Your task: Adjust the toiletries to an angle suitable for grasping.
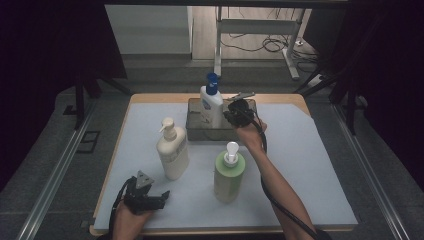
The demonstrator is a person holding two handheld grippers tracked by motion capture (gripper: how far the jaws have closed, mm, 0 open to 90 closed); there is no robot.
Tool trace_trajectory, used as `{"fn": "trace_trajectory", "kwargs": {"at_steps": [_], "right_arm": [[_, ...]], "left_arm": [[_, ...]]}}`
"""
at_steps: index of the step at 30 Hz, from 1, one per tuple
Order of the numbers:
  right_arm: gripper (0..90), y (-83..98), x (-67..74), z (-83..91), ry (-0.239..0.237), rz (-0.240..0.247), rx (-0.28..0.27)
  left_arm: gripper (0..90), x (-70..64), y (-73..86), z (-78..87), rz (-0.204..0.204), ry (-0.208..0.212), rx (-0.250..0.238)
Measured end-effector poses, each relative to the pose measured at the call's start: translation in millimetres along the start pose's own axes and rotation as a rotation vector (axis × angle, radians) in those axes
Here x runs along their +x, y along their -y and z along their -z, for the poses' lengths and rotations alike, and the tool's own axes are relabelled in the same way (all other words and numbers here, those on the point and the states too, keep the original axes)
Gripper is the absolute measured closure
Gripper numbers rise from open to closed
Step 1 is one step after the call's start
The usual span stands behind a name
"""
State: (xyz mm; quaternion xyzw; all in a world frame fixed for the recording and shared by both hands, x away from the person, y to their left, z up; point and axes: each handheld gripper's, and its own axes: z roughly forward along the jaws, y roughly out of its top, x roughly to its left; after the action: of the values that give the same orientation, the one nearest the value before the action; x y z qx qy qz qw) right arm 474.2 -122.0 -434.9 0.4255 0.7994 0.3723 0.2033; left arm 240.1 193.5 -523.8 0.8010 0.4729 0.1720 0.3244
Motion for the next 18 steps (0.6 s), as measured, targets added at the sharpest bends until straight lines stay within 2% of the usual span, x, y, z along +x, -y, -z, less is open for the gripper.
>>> {"fn": "trace_trajectory", "kwargs": {"at_steps": [9, 12, 14, 18], "right_arm": [[89.7, 3.4, 2.3, -17.9, -0.014, -0.016, 0.031], [89.7, 6.8, 1.6, -22.9, -0.024, -0.048, 0.042], [89.7, 8.7, 1.5, -24.7, -0.02, -0.036, 0.048], [89.7, 9.4, 2.0, -25.5, -0.022, -0.043, 0.051]], "left_arm": [[12.3, 0.0, -0.1, 0.1, 0.0, 0.0, 0.001], [12.3, 0.0, -0.1, 0.1, 0.0, 0.0, 0.001], [12.3, -0.1, -0.1, 0.0, 0.001, 0.0, 0.0], [12.3, -0.1, -0.1, 0.0, 0.001, 0.0, 0.0]]}}
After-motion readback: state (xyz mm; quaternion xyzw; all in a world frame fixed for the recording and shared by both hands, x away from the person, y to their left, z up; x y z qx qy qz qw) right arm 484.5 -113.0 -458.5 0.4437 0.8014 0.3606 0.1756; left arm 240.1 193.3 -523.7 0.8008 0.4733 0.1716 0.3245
